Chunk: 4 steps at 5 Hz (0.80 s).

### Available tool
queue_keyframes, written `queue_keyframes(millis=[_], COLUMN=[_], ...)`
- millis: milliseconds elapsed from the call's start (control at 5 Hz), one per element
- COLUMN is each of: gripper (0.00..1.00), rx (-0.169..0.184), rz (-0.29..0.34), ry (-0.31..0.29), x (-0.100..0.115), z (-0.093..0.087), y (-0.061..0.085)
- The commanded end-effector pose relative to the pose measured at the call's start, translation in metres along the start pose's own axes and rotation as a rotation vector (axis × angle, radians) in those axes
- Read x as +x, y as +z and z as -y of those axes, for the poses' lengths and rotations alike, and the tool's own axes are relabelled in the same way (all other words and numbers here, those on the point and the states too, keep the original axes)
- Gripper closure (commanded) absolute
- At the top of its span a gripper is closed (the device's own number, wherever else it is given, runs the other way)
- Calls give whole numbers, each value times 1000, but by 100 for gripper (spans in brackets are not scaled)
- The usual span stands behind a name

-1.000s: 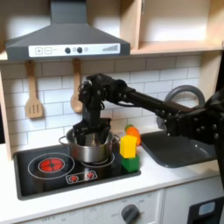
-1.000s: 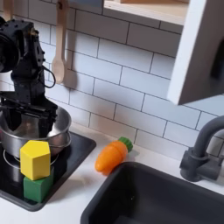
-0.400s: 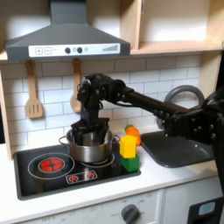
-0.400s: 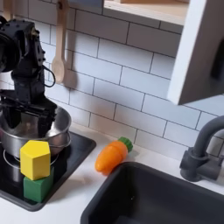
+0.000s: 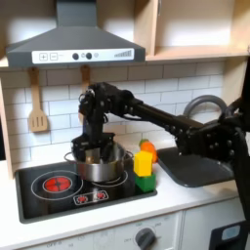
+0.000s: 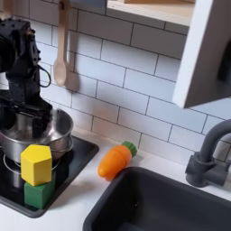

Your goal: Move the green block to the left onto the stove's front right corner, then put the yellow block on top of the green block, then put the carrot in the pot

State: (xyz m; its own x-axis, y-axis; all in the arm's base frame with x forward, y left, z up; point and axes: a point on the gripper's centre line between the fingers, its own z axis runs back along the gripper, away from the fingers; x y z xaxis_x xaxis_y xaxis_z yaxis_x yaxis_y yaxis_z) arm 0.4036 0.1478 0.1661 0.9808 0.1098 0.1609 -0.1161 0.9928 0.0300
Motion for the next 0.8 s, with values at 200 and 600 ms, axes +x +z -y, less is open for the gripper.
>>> queue_keyframes(millis=[200, 600], gripper=[0, 0], rx=[30, 54], rz=[-5, -4], ry=[27, 61], x=[2, 10], z=[-25, -44], y=[3, 0])
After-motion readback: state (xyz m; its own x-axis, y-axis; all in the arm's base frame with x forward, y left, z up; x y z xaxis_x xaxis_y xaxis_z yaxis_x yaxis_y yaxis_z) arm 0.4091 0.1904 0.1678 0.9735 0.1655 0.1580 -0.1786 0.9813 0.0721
